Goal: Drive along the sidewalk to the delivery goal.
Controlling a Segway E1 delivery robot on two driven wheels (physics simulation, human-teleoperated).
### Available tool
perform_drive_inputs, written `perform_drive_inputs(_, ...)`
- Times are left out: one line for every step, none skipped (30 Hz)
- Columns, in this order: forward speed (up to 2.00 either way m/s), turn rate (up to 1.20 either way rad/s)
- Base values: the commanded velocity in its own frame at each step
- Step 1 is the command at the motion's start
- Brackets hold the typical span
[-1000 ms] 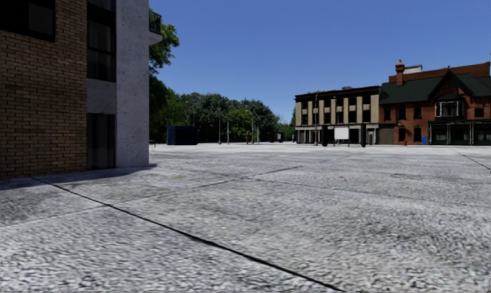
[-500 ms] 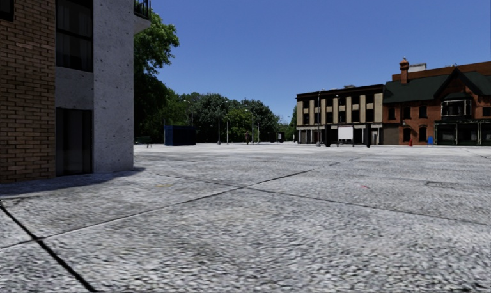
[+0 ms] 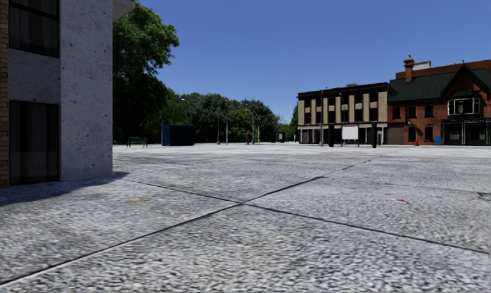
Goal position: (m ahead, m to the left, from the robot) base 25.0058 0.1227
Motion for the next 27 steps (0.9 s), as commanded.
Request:
perform_drive_inputs(2.0, 0.0)
perform_drive_inputs(2.0, 0.0)
perform_drive_inputs(2.0, 0.0)
perform_drive_inputs(2.0, 0.0)
perform_drive_inputs(2.0, 0.0)
perform_drive_inputs(2.0, 0.0)
perform_drive_inputs(2.0, 0.0)
perform_drive_inputs(2.0, 0.0)
perform_drive_inputs(2.0, 0.0)
perform_drive_inputs(2.0, 0.0)
perform_drive_inputs(2.0, 0.0)
perform_drive_inputs(2.0, 0.0)
perform_drive_inputs(2.0, 0.0)
perform_drive_inputs(2.0, 0.0)
perform_drive_inputs(2.0, 0.0)
perform_drive_inputs(2.0, 0.0)
perform_drive_inputs(2.0, 0.0)
perform_drive_inputs(2.0, 0.0)
perform_drive_inputs(2.0, 0.0)
perform_drive_inputs(2.0, 0.0)
perform_drive_inputs(2.0, 0.0)
perform_drive_inputs(2.0, 0.0)
perform_drive_inputs(2.0, 0.0)
perform_drive_inputs(2.0, 0.0)
perform_drive_inputs(2.0, 0.0)
perform_drive_inputs(2.0, 0.0)
perform_drive_inputs(2.0, 0.0)
